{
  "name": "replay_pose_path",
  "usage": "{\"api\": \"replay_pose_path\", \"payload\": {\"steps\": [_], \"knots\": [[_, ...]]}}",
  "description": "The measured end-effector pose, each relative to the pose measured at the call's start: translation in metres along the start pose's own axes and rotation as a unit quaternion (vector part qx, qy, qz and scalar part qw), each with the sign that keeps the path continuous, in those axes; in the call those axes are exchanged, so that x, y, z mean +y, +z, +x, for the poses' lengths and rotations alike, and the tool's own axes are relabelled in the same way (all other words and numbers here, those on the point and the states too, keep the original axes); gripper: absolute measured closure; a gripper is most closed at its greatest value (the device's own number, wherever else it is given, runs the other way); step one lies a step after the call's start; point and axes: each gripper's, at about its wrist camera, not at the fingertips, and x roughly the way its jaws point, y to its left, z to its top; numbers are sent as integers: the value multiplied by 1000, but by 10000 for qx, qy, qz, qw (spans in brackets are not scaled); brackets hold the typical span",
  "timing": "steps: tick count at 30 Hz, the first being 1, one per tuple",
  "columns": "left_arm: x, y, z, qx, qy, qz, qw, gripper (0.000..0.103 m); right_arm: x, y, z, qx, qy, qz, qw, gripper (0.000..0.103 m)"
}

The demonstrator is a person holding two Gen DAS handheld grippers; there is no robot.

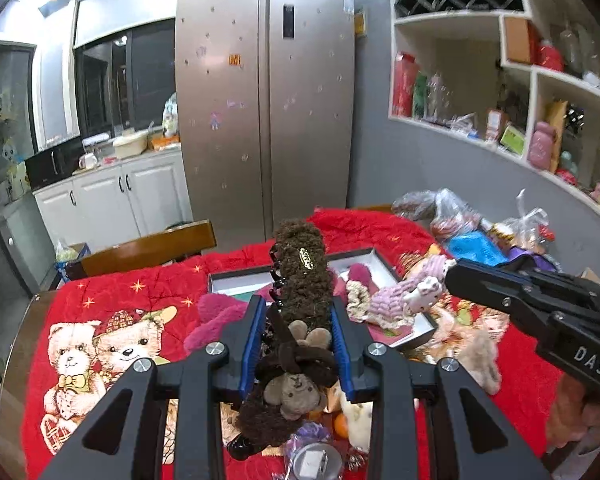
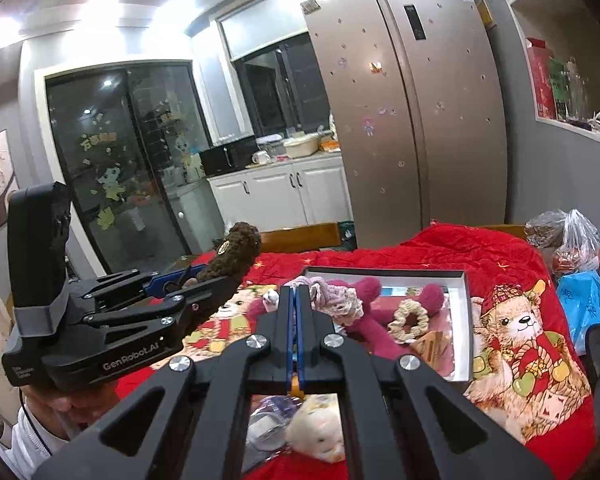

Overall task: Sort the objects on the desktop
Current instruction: 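Carry the brown clip and scrunchie toward the box with both grippers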

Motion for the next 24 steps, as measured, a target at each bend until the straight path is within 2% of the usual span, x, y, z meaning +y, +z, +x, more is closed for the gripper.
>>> {"api": "replay_pose_path", "payload": {"steps": [3,8,11,14,15,18,21,24], "knots": [[1,2,32,327,-36,-114,9994,71,-23,5,23,201,150,210,9995,101],[-3,-3,72,644,-241,-252,9973,71,-61,5,59,427,-95,375,9983,101],[-6,-10,87,845,-351,-369,9951,71,-87,-7,82,632,-298,543,9961,101],[-14,-22,96,851,-491,-300,9947,71,-107,-14,96,846,-545,594,9931,101],[-19,-23,101,956,-438,-117,9944,71,-112,-15,98,876,-561,643,9925,101],[-27,-32,110,899,-289,235,9953,71,-128,-18,101,875,-617,783,9912,101],[-24,-38,121,1045,-564,67,9929,71,-138,-23,113,995,-720,762,9895,101],[-21,-42,129,1106,-560,51,9923,71,-140,-30,124,1108,-735,763,9882,101]]}}
